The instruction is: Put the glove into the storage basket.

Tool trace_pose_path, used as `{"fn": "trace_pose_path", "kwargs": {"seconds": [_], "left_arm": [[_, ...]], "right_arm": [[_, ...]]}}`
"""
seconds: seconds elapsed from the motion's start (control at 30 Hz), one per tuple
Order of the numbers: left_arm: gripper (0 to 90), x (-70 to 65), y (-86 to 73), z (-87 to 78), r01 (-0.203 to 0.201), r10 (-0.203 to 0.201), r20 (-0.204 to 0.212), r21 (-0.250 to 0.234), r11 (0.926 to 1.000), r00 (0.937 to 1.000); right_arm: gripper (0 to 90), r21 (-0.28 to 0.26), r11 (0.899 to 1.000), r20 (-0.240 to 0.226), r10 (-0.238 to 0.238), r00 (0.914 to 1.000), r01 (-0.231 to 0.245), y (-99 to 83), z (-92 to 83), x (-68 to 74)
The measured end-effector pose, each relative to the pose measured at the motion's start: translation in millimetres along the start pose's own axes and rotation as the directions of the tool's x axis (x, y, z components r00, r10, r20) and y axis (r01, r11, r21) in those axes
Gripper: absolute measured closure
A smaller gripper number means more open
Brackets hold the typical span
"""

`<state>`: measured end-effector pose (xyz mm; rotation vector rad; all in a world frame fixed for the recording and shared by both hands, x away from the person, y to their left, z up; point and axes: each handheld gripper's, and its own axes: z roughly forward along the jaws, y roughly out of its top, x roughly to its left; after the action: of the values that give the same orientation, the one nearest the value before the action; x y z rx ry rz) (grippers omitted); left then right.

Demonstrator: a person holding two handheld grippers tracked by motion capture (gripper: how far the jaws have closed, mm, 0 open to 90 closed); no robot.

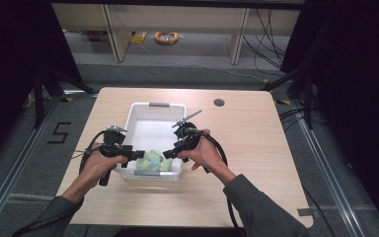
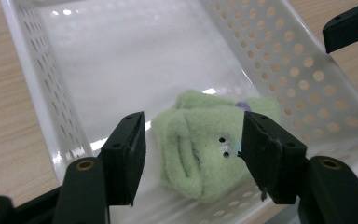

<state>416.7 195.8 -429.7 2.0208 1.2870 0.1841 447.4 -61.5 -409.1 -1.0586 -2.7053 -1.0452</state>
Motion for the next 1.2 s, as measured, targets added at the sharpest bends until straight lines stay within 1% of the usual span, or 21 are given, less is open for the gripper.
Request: {"fn": "trace_pose_path", "kwargs": {"seconds": [0.07, 0.13, 0.17, 0.2, 0.23, 0.27, 0.3, 0.37, 0.4, 0.47, 0.63, 0.73, 0.77, 0.8, 0.83, 0.87, 0.9, 0.93, 1.03, 1.13, 1.2], "left_arm": [[38.3, -1.1, -0.4, -1.8, 0.007, -0.007, -0.005, -0.009, 0.9999, 1.0000], [37.2, -2.9, -0.8, -4.9, 0.014, -0.014, 0.008, -0.023, 0.9996, 0.9999], [36.7, -3.5, -1.0, -6.2, 0.015, -0.015, 0.013, -0.029, 0.9995, 0.9998], [36.3, -4.5, -1.4, -7.7, 0.014, -0.013, 0.017, -0.033, 0.9993, 0.9998], [35.8, -5.9, -1.7, -8.9, 0.014, -0.013, 0.020, -0.038, 0.9992, 0.9997], [35.4, -7.1, -1.9, -10.8, 0.009, -0.008, 0.025, -0.042, 0.9991, 0.9997], [35.0, -8.0, -2.0, -11.9, 0.010, -0.008, 0.035, -0.045, 0.9990, 0.9994], [34.4, -12.7, -2.6, -14.3, 0.013, -0.010, 0.042, -0.068, 0.9976, 0.9991], [34.3, -14.4, -3.3, -15.5, 0.002, 0.001, 0.041, -0.064, 0.9979, 0.9992], [33.6, -18.5, -5.0, -15.3, -0.003, 0.006, 0.052, -0.061, 0.9981, 0.9986], [32.6, -29.0, -9.0, -14.4, -0.018, 0.023, 0.077, -0.060, 0.9980, 0.9968], [32.3, -36.1, -10.3, -14.6, -0.030, 0.035, 0.094, -0.055, 0.9980, 0.9950], [32.1, -37.7, -10.4, -15.2, -0.043, 0.049, 0.101, -0.055, 0.9976, 0.9937], [32.0, -40.7, -10.7, -15.3, -0.036, 0.043, 0.104, -0.063, 0.9973, 0.9937], [32.0, -43.1, -10.8, -15.6, -0.038, 0.045, 0.104, -0.066, 0.9971, 0.9936], [32.0, -45.2, -10.8, -16.2, -0.042, 0.049, 0.112, -0.066, 0.9970, 0.9925], [31.9, -47.4, -10.6, -16.6, -0.049, 0.056, 0.116, -0.064, 0.9967, 0.9917], [31.8, -51.1, -10.8, -16.9, -0.048, 0.056, 0.122, -0.068, 0.9965, 0.9910], [31.8, -59.4, -11.4, -17.6, -0.053, 0.062, 0.138, -0.075, 0.9958, 0.9885], [31.7, -66.7, -12.5, -17.5, -0.068, 0.079, 0.158, -0.073, 0.9950, 0.9843], [31.6, -71.7, -13.7, -15.8, -0.061, 0.074, 0.167, -0.083, 0.9947, 0.9832]], "right_arm": [[39.4, -0.010, 1.000, -0.001, -0.005, 1.0000, 0.005, -1.8, -4.4, -0.1], [39.0, -0.009, 1.000, -0.001, 0.005, 1.0000, -0.005, -4.0, -8.2, -0.5], [38.5, -0.032, 0.999, 0.008, -0.027, 0.9996, 0.027, -5.4, -10.0, -2.6], [38.4, -0.027, 1.000, -0.004, -0.011, 0.9999, 0.011, -6.4, -11.6, -2.2], [38.3, -0.029, 0.999, -0.015, -0.017, 0.9997, 0.017, -7.8, -12.6, -3.7], [38.0, -0.038, 0.999, -0.009, -0.028, 0.9996, 0.028, -9.0, -14.8, -5.0], [37.8, -0.040, 0.999, -0.022, -0.018, 0.9996, 0.018, -10.5, -16.2, -5.3], [37.8, -0.046, 0.999, -0.014, -0.010, 0.9998, 0.010, -13.4, -20.7, -6.0], [37.7, -0.053, 0.998, -0.023, -0.018, 0.9996, 0.017, -14.7, -22.4, -7.1], [37.4, -0.060, 0.998, -0.004, -0.015, 0.9999, 0.015, -18.3, -27.7, -7.9], [37.1, -0.076, 0.997, -0.009, -0.010, 0.9999, 0.009, -26.3, -35.4, -12.6], [36.8, -0.082, 0.997, -0.003, -0.004, 1.0000, 0.004, -31.1, -40.7, -14.9], [36.7, -0.087, 0.996, -0.015, -0.012, 0.9998, 0.010, -32.5, -42.2, -16.7], [36.4, -0.090, 0.996, -0.014, -0.001, 0.9999, -0.001, -34.0, -43.6, -16.8], [36.4, -0.094, 0.996, -0.016, -0.007, 0.9999, 0.005, -35.3, -45.2, -18.0], [36.4, -0.093, 0.996, -0.014, 0.011, 0.9999, -0.012, -36.8, -47.7, -17.2], [36.4, -0.097, 0.995, -0.002, 0.004, 1.0000, -0.004, -38.4, -49.5, -18.8], [36.4, -0.103, 0.995, -0.015, 0.001, 0.9999, -0.003, -39.8, -49.9, -20.4], [36.3, -0.107, 0.994, -0.016, -0.001, 0.9999, 0.000, -44.6, -53.6, -23.2], [36.1, -0.112, 0.994, -0.004, 0.008, 1.0000, -0.008, -49.2, -56.8, -25.3], [36.0, -0.116, 0.993, -0.010, 0.021, 0.9997, -0.022, -52.2, -58.1, -27.0]]}}
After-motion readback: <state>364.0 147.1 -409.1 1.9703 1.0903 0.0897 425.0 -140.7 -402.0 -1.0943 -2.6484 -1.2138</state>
